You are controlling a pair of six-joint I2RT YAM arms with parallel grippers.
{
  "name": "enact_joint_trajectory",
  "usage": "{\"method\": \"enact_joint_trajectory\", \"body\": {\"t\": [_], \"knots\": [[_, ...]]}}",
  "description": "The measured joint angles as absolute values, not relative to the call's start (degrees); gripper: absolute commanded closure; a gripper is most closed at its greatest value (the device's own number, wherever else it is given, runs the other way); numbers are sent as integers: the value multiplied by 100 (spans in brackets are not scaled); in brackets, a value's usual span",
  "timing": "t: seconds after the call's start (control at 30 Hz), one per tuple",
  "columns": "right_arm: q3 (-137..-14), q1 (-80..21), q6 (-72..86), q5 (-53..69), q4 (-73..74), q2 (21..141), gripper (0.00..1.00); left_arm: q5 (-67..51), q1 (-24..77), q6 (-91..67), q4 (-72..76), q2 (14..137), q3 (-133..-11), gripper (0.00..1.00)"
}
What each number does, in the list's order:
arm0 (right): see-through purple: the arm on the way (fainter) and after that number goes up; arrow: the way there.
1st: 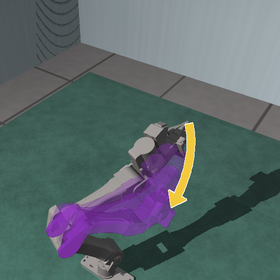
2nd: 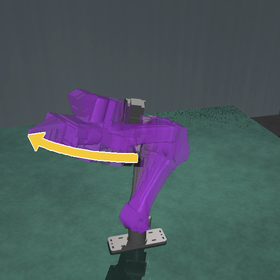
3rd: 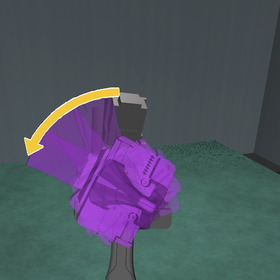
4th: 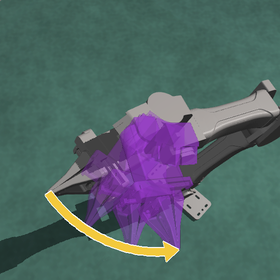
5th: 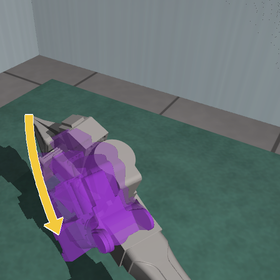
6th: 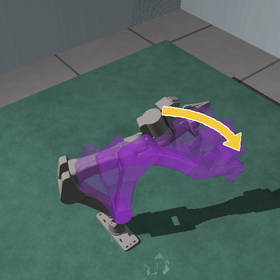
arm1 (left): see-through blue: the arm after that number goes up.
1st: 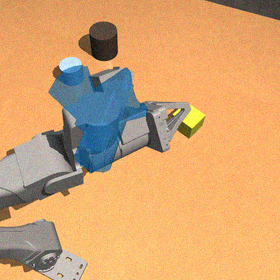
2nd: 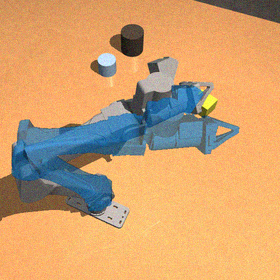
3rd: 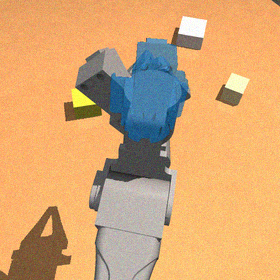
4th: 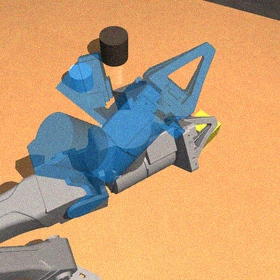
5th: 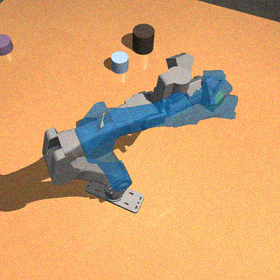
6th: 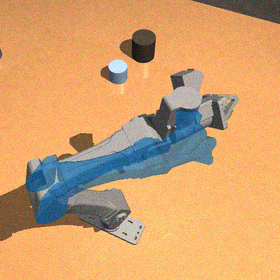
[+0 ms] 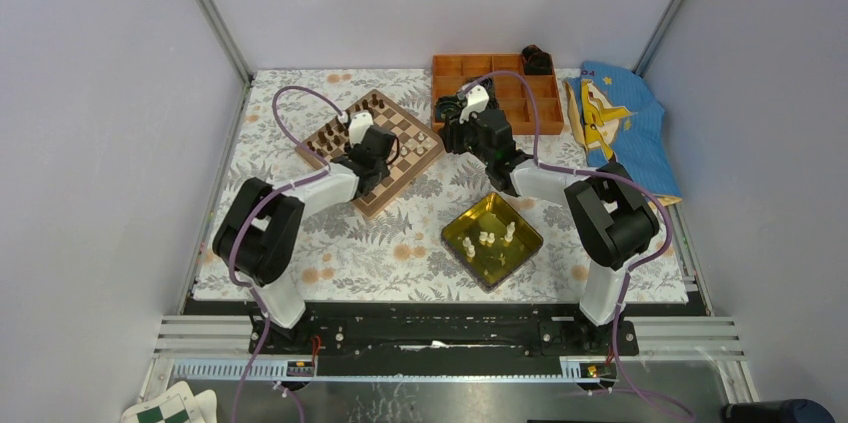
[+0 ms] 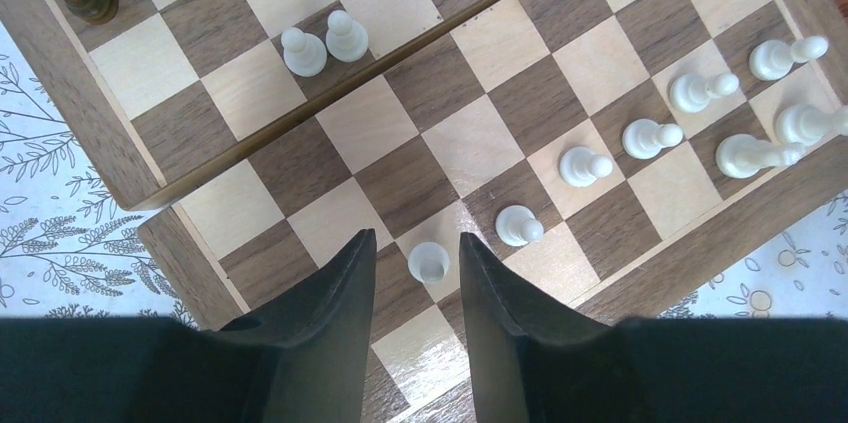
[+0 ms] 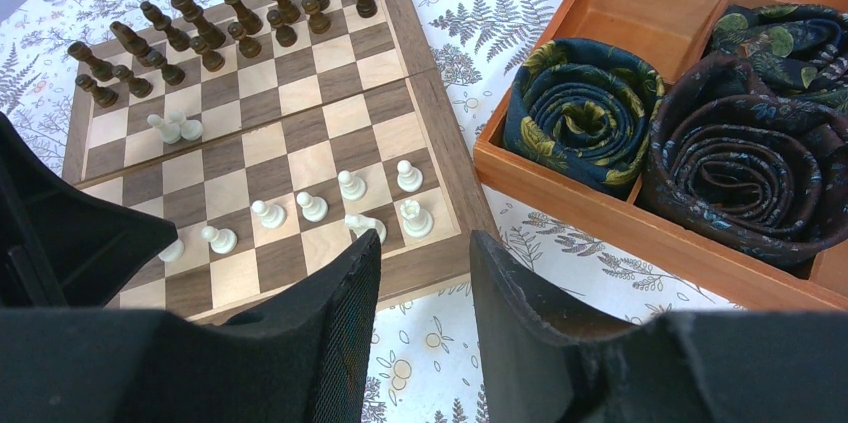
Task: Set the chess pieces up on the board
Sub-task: Place the chess piece on the chessboard, then pick up the chess piece from the chessboard.
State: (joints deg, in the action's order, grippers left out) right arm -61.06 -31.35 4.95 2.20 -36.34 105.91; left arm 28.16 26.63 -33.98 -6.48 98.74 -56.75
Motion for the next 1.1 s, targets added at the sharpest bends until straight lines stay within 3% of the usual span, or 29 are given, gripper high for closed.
{"method": "enact_joint_trajectory", "body": {"t": [0.27, 0.73, 1.1], "knots": [[-6055, -3133, 499, 222, -3634, 10582, 55, 2915, 2659, -3363, -753, 9714, -5795, 41], [-6045, -3133, 506, 257, -3636, 10580, 55, 2613, 1428, -3363, -731, 9511, -5839, 48], [-6045, -3133, 506, 259, -3636, 10580, 54, 2224, 1372, -2897, -198, 9808, -5835, 51]]}}
